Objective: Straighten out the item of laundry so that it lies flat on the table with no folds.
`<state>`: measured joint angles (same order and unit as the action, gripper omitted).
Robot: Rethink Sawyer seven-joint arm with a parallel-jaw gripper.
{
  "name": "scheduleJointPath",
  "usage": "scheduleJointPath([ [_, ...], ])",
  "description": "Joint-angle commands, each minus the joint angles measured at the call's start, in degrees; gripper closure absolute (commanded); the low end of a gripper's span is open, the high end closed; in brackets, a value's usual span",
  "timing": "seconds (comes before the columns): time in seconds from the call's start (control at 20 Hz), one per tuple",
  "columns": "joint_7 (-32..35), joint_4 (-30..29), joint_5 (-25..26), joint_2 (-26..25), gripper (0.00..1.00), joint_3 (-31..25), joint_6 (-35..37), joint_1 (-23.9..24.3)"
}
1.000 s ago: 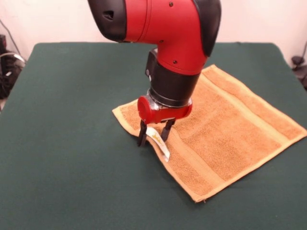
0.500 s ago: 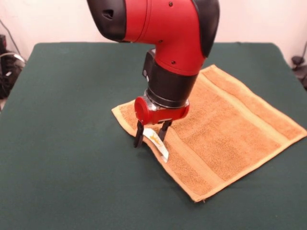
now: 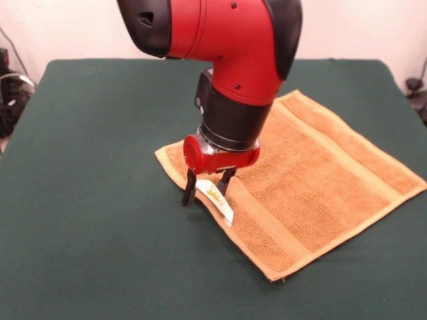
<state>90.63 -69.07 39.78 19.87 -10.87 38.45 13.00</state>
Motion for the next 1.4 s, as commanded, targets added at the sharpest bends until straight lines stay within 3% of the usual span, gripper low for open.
scheduleJointPath([
  [0.05,-13.51,0.71,4.95,-2.70,0.00,-3.03,2.20,0.32],
  [1.4,-12.57,0.87,5.10,-3.43,0.00,-3.46,1.95,1.06],
])
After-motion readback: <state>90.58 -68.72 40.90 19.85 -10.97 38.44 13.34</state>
